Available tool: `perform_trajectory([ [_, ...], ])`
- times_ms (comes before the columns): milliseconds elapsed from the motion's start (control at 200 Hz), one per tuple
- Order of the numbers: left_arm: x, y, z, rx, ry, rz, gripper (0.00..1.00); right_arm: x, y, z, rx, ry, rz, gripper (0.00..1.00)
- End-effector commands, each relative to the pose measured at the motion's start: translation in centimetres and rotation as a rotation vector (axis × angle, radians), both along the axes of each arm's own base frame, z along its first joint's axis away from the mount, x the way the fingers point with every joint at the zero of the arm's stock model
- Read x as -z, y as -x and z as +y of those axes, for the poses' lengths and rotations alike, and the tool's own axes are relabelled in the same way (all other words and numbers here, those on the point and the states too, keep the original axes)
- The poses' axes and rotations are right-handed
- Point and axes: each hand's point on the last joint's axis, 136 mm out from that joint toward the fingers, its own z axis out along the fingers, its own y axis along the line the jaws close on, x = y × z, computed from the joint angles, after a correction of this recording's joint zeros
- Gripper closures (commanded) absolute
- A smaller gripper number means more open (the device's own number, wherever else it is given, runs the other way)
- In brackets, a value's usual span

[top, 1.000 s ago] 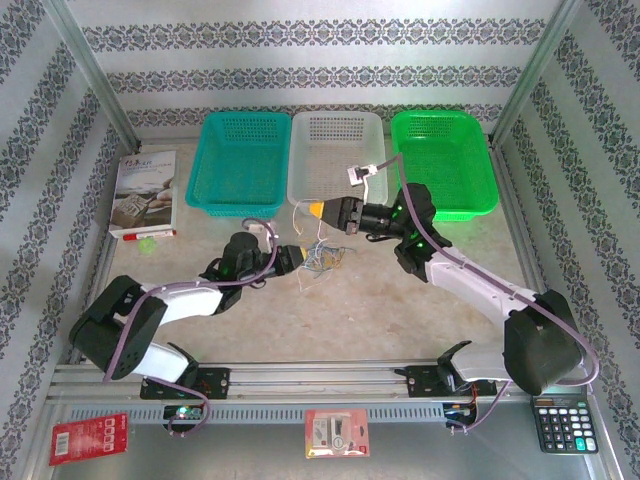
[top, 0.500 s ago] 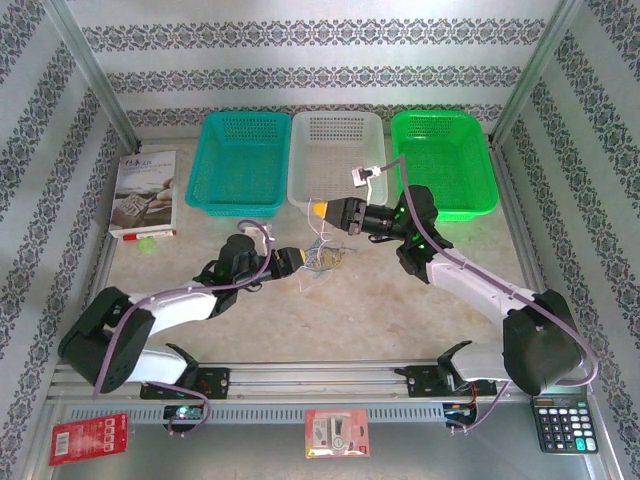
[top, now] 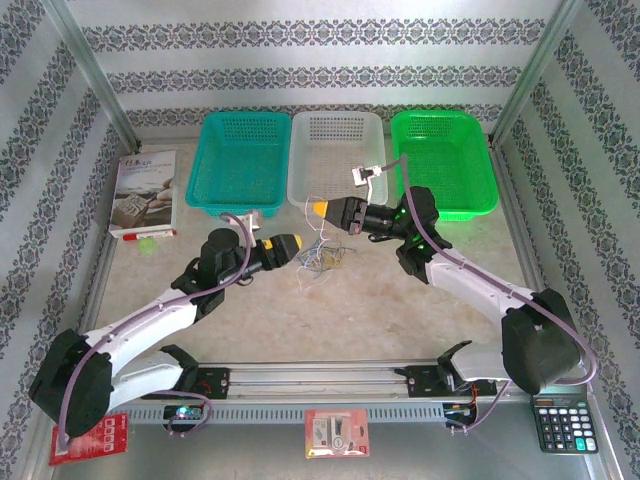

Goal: Untangle the cables

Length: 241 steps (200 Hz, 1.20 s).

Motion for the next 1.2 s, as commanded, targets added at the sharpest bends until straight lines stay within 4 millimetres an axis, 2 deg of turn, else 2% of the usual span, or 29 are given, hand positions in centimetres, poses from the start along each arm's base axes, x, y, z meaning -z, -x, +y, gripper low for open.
perform_trajectory([
  [0, -4.2, -0.5, -0.5, 0.029, 0.046, -0.100, 0.22, -0.3, 0.3, 0.2, -0.020, -0.015, -0.029, 1.00],
  [140, -6.4, -0.8, -1.1, 0.058, 0.056, -0.153, 0.21, -0.1, 0.3, 0.6, -0.031, -0.015, -0.023, 1.00],
  [240, -6.9, -1.2, -1.7, 0.076, 0.058, -0.160, 0.21, -0.1, 0.5, 1.0, -0.044, -0.015, -0.023, 1.00],
  [400, -6.0, -2.5, -2.4, 0.075, 0.050, -0.143, 0.22, -0.5, 0.9, 1.4, -0.063, -0.020, -0.031, 1.00],
  [510, -5.0, -3.4, -2.8, 0.064, 0.042, -0.133, 0.29, -0.9, 1.3, 1.5, -0.069, -0.026, -0.039, 1.00],
  [565, -4.6, -3.8, -2.8, 0.057, 0.035, -0.131, 0.37, -1.0, 1.5, 1.5, -0.071, -0.027, -0.041, 1.00],
  [645, -4.5, -4.4, -2.7, 0.036, 0.019, -0.138, 0.56, -0.8, 1.6, 1.4, -0.074, -0.025, -0.039, 1.00],
  [684, -5.0, -4.7, -2.5, 0.022, 0.018, -0.149, 0.68, -0.5, 1.6, 1.4, -0.070, -0.021, -0.034, 1.00],
  [719, -5.6, -4.7, -2.5, 0.020, 0.022, -0.157, 0.84, -0.3, 1.5, 1.2, -0.064, -0.018, -0.031, 1.00],
  [774, -6.9, -4.6, -2.5, 0.022, 0.029, -0.182, 1.00, 0.4, 1.2, 1.0, -0.047, -0.012, -0.019, 1.00],
  [919, -9.6, -3.7, -1.6, 0.010, 0.021, -0.251, 1.00, 2.0, 0.2, 0.1, 0.012, 0.005, 0.009, 1.00],
  [1069, -8.8, -3.1, 0.7, -0.072, -0.114, -0.242, 1.00, 3.5, -0.7, -0.5, 0.053, 0.021, 0.049, 1.00],
  [1199, -8.3, -2.6, 1.4, -0.086, -0.148, -0.242, 1.00, 3.8, -0.7, -0.4, 0.052, 0.025, 0.058, 1.00],
])
